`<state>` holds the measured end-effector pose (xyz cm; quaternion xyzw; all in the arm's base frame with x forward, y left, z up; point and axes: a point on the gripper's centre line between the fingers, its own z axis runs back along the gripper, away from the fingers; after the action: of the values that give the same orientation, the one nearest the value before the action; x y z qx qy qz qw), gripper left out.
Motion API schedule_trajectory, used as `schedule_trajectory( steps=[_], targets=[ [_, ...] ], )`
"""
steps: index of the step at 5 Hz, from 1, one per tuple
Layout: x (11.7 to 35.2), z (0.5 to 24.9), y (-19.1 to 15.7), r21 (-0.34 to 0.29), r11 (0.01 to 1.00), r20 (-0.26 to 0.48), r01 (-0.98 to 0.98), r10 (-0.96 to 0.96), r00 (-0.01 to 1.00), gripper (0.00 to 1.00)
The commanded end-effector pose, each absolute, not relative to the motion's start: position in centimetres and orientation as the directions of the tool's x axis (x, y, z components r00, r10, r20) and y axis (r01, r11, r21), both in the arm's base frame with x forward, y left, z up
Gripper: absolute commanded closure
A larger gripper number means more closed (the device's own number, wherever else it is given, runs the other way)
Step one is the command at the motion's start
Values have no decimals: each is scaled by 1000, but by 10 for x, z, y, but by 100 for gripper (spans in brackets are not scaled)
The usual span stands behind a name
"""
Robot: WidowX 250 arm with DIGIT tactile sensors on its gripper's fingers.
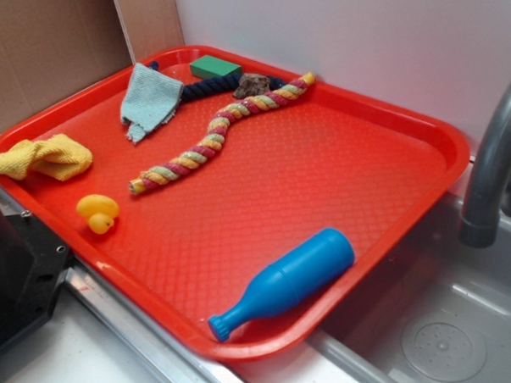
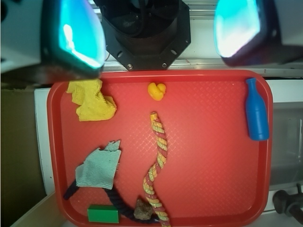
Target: Grab the yellow cloth.
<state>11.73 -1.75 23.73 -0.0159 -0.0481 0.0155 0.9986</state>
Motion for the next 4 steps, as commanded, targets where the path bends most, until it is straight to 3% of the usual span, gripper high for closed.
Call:
schedule_trajectory(
  steps=[1, 2, 3, 4],
  targets=[
    [117, 237, -18, -33, 999, 95, -29, 32, 995, 0],
    [107, 193, 17, -9, 998, 60, -62, 63, 996, 0],
    [92, 162, 50, -5, 996, 74, -85, 85, 994, 0],
    [87, 127, 63, 27, 998, 26, -51, 50, 998, 0]
  ],
)
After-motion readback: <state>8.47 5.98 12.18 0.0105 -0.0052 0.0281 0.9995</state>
